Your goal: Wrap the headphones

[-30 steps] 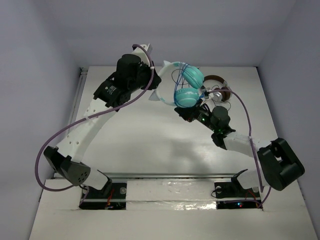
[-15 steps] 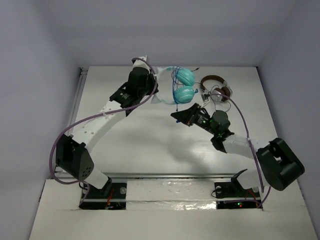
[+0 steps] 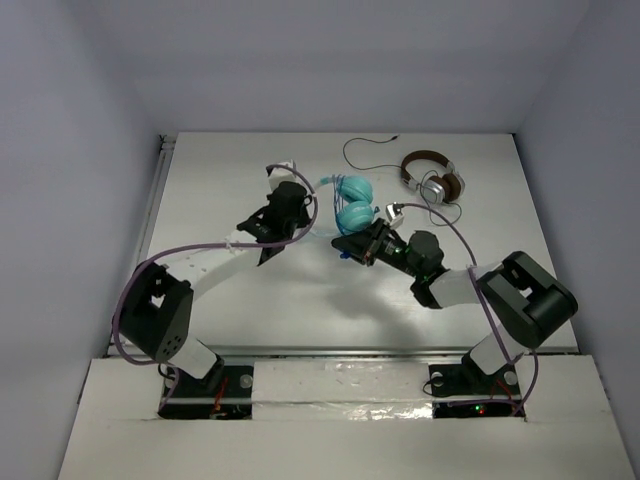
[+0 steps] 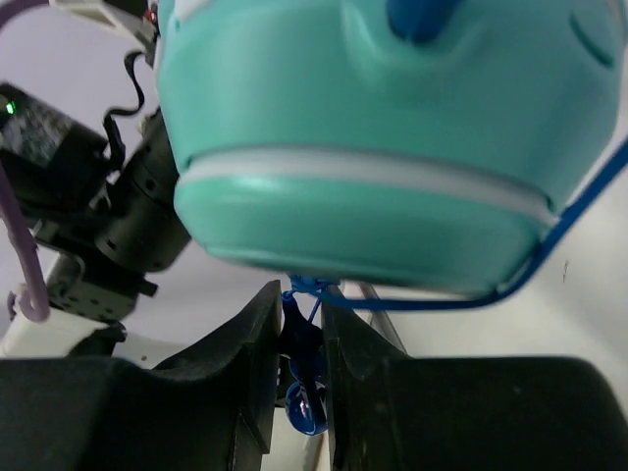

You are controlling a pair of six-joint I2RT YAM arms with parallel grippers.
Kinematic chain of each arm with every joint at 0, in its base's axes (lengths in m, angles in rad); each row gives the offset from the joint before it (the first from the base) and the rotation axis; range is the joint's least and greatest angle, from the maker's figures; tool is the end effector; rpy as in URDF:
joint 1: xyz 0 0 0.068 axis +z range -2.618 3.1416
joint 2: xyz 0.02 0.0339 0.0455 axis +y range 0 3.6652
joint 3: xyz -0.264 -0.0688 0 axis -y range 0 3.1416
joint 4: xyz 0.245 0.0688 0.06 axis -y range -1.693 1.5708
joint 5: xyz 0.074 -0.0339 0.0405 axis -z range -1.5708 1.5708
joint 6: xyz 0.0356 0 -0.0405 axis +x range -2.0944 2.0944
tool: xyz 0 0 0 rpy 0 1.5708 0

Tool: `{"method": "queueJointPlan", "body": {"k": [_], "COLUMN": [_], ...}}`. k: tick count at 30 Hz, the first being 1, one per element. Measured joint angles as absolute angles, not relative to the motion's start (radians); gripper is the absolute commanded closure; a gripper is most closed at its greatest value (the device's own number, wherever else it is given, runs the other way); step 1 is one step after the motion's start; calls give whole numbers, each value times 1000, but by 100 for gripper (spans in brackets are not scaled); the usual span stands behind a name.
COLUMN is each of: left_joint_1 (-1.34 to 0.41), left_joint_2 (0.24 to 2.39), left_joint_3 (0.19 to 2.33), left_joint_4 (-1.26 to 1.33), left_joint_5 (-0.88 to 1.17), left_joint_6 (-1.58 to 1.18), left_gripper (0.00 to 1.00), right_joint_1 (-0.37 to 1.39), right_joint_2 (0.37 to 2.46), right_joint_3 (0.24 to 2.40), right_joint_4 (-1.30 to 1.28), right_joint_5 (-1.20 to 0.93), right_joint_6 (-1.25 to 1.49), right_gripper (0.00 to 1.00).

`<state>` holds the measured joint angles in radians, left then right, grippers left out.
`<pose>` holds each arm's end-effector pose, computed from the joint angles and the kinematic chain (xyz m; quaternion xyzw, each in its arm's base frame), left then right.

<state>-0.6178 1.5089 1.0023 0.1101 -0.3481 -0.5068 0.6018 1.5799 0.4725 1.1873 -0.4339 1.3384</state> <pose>0.2892 -0.1906 0.2691 -0.0503 0.8240 -0.1689 0.5385 0.2319 0.1774 0.1936 0.0909 0.6749 0.6745 0.2851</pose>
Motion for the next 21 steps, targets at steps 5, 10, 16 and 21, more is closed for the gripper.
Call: {"method": "queueJointPlan", "body": {"k": [5, 10, 16, 21], "left_joint_1": [-675, -729, -762, -781], "left_joint_2": [1509, 1509, 1516, 1568], "left_joint_3": [915, 883, 848, 833], "left_joint_4": [170, 198, 219, 237], "left_joint_5": [-395, -472, -521, -511], "left_joint_6": [-541, -552, -562, -582], "left_gripper": [100, 100, 100, 100], "right_joint_1": [616, 636, 664, 684], "right_joint_2": [1613, 1646, 1689, 1691], "right_joint_3": [457, 434, 392, 359], "right_joint_4": [1193, 1207, 1248, 1248], "right_joint_5": [-394, -334, -258, -205], "right_joint_6": [1409, 1492, 1604, 1666], "right_gripper": [77, 75, 68, 65]}}
